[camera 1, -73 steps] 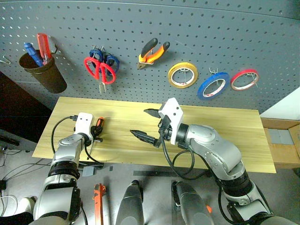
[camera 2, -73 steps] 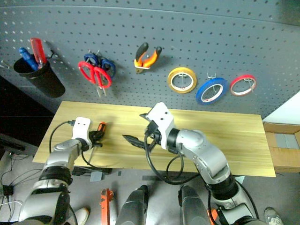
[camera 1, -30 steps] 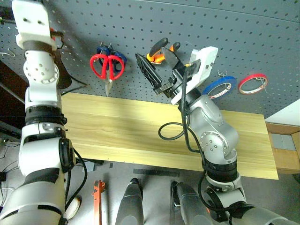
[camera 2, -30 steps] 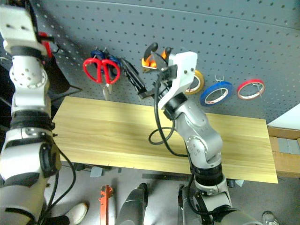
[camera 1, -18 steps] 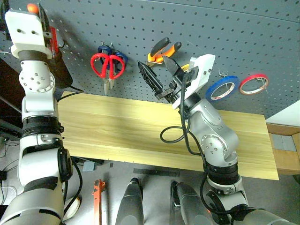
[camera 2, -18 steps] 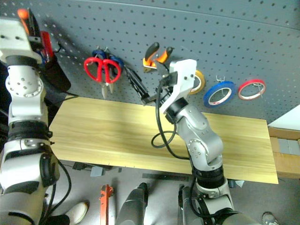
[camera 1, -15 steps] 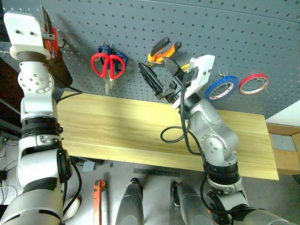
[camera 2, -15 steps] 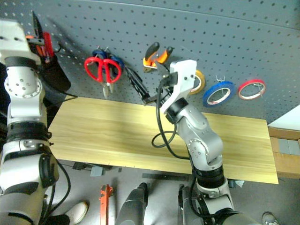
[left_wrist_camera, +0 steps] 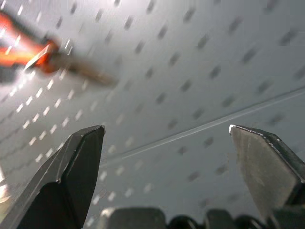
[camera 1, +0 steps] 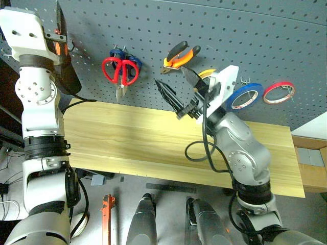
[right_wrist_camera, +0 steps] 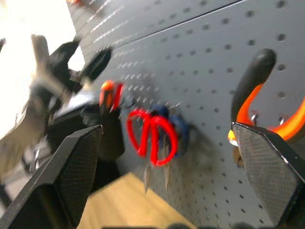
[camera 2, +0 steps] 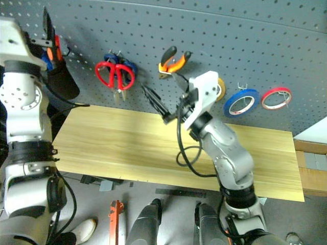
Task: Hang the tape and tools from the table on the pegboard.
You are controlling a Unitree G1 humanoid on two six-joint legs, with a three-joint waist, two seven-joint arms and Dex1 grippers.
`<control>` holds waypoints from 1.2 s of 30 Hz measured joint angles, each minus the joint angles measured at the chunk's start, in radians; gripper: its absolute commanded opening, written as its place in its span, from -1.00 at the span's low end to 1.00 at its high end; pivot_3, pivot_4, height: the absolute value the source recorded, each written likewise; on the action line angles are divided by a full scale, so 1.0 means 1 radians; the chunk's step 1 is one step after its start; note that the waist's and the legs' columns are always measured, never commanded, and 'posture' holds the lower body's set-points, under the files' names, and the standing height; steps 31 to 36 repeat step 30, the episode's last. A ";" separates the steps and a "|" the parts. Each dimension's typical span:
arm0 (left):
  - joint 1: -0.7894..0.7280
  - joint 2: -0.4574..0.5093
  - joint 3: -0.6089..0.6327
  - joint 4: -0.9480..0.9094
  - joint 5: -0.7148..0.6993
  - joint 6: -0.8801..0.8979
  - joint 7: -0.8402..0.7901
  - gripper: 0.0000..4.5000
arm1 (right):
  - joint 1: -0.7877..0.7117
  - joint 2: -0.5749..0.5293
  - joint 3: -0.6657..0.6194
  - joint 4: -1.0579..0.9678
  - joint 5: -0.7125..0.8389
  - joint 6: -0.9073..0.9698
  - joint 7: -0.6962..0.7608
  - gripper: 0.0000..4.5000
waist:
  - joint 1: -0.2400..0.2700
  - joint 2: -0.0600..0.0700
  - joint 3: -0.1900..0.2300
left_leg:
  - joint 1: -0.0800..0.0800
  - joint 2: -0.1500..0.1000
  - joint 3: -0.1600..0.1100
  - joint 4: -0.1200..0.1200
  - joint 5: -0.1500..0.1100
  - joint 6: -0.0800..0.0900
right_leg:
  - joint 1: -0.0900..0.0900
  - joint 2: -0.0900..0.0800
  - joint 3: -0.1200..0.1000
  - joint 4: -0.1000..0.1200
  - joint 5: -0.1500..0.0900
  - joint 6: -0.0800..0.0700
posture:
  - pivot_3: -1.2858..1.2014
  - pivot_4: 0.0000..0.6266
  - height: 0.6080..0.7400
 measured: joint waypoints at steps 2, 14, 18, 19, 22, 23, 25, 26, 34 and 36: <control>0.045 0.000 0.000 -0.126 -0.011 0.062 -0.020 0.99 | 0.057 -0.056 -0.014 -0.053 0.025 0.007 0.032 1.00 | -0.001 0.000 0.000 | 0.000 0.000 0.000 0.000 0.000 0.000 | 0.000 0.000 0.000 0.000 0.000 0.000 | 0.15 0.01 1.00; 0.549 -0.298 -0.187 -0.772 -0.120 0.586 -0.021 0.99 | 0.454 -0.243 -0.045 -0.223 -0.081 -0.036 0.046 1.00 | 0.001 0.001 -0.001 | 0.018 0.000 0.000 0.000 0.000 0.001 | 0.019 0.001 0.002 -0.003 -0.001 0.001 | 0.14 -0.07 1.00; 0.636 -0.413 -0.300 -0.741 -0.130 0.686 -0.020 0.99 | 0.524 -0.168 -0.053 -0.196 -0.146 -0.014 -0.078 1.00 | 0.000 0.002 -0.002 | 0.018 0.000 -0.001 0.000 0.001 0.002 | 0.019 0.001 0.002 -0.002 -0.002 0.003 | 0.13 -0.10 1.00; 0.644 -0.449 -0.298 -0.717 -0.138 0.711 -0.010 0.99 | 0.534 -0.139 -0.065 -0.180 -0.150 0.002 -0.111 1.00 | 0.000 0.002 -0.004 | 0.018 0.000 -0.001 0.000 0.001 0.002 | 0.019 0.001 0.002 -0.002 -0.002 0.003 | 0.12 -0.12 1.00; 0.647 -0.521 -0.259 -0.574 -0.174 0.842 0.022 0.99 | 0.550 -0.080 -0.108 -0.116 -0.181 0.058 -0.216 1.00 | -0.003 0.003 -0.010 | 0.019 0.000 0.000 0.001 0.001 0.002 | 0.019 0.001 0.002 -0.002 -0.002 0.004 | 0.12 -0.14 1.00; 0.646 -0.531 -0.237 -0.522 -0.182 0.876 0.026 0.99 | 0.550 -0.070 -0.122 -0.098 -0.194 0.077 -0.246 1.00 | -0.006 0.003 -0.011 | 0.019 0.000 0.000 0.000 0.001 0.003 | 0.019 0.002 0.002 -0.002 -0.002 0.004 | 0.12 -0.14 1.00; 0.644 -0.541 -0.199 -0.449 -0.197 0.910 0.023 0.99 | 0.548 -0.035 -0.153 -0.070 -0.212 0.113 -0.305 1.00 | -0.006 0.002 -0.011 | 0.018 0.001 0.000 0.000 0.001 0.003 | 0.019 0.002 0.002 -0.002 -0.002 0.004 | 0.11 -0.15 1.00; 0.637 -0.534 -0.191 -0.425 -0.197 0.917 0.018 0.99 | 0.546 -0.014 -0.167 -0.058 -0.213 0.126 -0.330 1.00 | -0.005 0.003 -0.011 | 0.018 0.001 -0.001 0.000 0.001 0.002 | 0.018 0.002 0.002 -0.002 -0.002 0.004 | 0.11 -0.15 1.00; 0.583 -0.501 -0.187 -0.402 -0.196 0.916 -0.016 0.99 | 0.510 0.009 -0.179 -0.048 -0.218 0.142 -0.356 1.00 | -0.005 0.003 -0.014 | 0.017 0.000 0.000 0.000 0.001 0.002 | 0.018 0.001 0.002 -0.004 -0.001 0.002 | 0.10 -0.16 1.00; 0.583 -0.501 -0.187 -0.402 -0.196 0.916 -0.016 0.99 | 0.510 0.009 -0.179 -0.048 -0.218 0.142 -0.356 1.00 | -0.005 0.003 -0.014 | 0.017 0.000 0.000 0.000 0.001 0.002 | 0.018 0.001 0.002 -0.004 -0.001 0.002 | 0.10 -0.16 1.00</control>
